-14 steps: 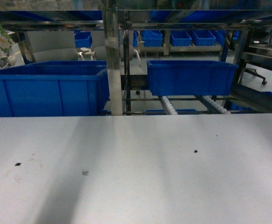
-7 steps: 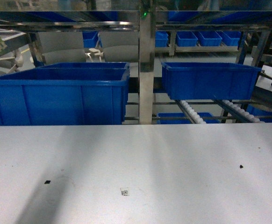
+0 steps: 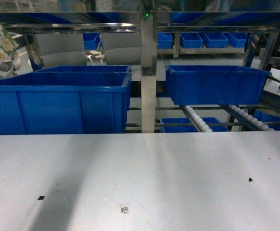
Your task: Move flower gift bag to table near conveyor
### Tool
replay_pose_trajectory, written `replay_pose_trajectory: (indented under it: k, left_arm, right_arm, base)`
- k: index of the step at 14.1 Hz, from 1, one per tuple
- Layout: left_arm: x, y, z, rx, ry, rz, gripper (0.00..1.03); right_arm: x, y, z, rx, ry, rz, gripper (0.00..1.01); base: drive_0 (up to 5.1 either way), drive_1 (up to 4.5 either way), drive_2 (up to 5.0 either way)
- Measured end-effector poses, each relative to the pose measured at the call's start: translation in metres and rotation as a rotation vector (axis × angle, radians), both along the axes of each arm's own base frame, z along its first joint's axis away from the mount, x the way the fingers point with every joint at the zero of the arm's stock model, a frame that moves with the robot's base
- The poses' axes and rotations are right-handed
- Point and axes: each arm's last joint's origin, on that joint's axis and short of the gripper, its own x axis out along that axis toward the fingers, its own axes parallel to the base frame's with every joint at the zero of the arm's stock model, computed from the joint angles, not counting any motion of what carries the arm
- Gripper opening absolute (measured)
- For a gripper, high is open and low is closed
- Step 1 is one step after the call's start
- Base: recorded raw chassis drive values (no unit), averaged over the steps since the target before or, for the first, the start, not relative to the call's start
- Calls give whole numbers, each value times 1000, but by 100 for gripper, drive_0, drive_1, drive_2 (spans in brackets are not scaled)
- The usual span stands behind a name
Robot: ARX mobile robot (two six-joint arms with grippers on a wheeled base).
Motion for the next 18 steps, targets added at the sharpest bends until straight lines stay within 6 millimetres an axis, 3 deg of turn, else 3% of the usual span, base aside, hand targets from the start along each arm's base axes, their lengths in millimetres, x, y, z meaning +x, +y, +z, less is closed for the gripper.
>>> replay_pose_trajectory:
  k: [6, 8, 14, 16, 18]
  left_arm:
    - [0, 0, 0, 0, 0, 0, 3]
    - [0, 0, 0, 0, 1, 0, 3]
    - [0, 0, 0, 0, 0, 0, 3]
    - [0, 0, 0, 0, 0, 0, 3]
    - [0, 0, 0, 0, 0, 0, 3]
  right_arm:
    - [2, -1, -1, -5, -6, -2, 2]
    - [30, -7, -22, -12, 25, 26, 2]
    - [123, -2, -64, 71, 129, 227, 2]
    - [139, -2, -94, 95, 251, 243, 2]
    - [147, -3, -112, 103, 306, 243, 2]
  base:
    - [0, 0, 0]
    - [0, 0, 0]
    - [0, 0, 0]
    - [0, 0, 0]
    - [0, 0, 0]
